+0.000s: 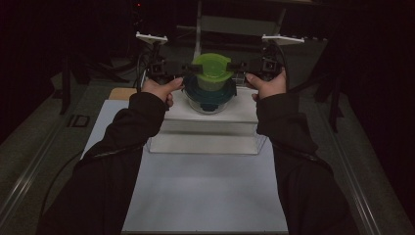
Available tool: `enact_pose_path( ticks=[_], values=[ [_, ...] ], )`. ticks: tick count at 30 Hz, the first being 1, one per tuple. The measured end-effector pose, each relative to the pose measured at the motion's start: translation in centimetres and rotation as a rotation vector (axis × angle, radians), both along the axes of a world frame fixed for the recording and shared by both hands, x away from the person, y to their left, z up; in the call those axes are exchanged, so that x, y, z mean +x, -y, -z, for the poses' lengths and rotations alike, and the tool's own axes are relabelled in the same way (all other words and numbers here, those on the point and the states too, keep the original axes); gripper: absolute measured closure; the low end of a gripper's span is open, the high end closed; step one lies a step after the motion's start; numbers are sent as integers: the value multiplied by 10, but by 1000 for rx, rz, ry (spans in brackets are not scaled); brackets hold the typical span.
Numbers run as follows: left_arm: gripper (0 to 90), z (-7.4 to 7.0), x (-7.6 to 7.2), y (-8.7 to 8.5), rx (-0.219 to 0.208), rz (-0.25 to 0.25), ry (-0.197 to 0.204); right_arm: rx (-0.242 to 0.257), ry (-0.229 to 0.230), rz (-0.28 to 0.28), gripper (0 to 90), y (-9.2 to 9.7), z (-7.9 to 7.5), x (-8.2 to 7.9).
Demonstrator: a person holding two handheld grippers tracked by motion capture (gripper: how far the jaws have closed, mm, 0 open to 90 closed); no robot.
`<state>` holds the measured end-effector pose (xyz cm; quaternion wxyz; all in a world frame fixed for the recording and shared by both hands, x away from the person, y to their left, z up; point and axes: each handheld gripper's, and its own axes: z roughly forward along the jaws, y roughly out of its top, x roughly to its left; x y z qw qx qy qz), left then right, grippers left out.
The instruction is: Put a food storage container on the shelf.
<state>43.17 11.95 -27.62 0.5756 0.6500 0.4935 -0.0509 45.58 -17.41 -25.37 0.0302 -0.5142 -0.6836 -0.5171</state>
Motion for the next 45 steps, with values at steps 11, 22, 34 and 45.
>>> enact_pose_path(
  ticks=[11,22,34,45],
  values=[
    [396,2,6,-5,6,-41,-1,-18,37,26,413,2,0,2],
    [225,-12,-13,-6,-15,0,123,-16,123,-53,257,-2,-13,-15],
    [94,-9,-45,-7,2,89,225,-10,187,-121,228,0,-4,-45],
    [95,15,-83,-9,21,130,286,-45,210,-172,226,9,24,-77]
  ],
)
